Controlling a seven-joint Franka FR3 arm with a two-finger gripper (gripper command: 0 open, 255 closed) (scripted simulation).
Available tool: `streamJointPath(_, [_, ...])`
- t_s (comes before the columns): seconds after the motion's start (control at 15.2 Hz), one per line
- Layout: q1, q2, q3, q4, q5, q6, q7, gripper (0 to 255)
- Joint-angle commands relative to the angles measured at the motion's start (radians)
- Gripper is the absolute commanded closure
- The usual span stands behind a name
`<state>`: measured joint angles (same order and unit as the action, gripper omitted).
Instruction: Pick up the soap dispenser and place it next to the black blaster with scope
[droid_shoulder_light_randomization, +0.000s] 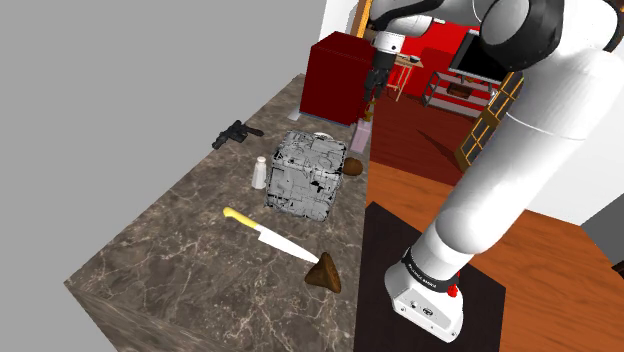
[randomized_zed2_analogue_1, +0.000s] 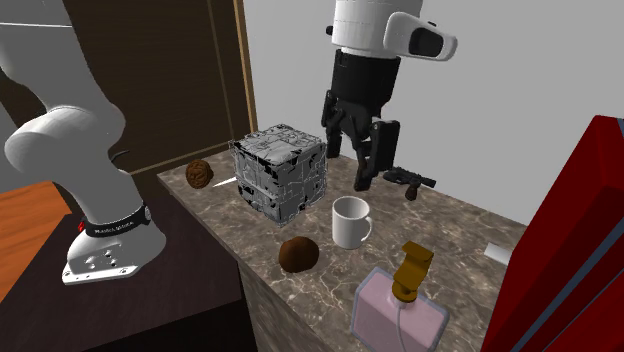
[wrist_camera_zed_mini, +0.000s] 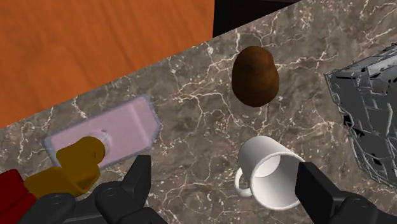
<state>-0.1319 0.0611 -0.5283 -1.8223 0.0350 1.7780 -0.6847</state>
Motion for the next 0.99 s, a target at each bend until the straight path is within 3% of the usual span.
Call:
streamJointPath(0.0, [-0.028, 0.089, -0.017, 0.078, 0.04, -0.006, -0.061, 0])
streamJointPath(0.59, [-0.224, 0.494, -0.005, 0.534, 0.209, -0.116, -0.237, 0])
streamJointPath(0.92, [-0.212, 0.488, -0.003, 0.456, 0.209, -0.046, -0.242, 0])
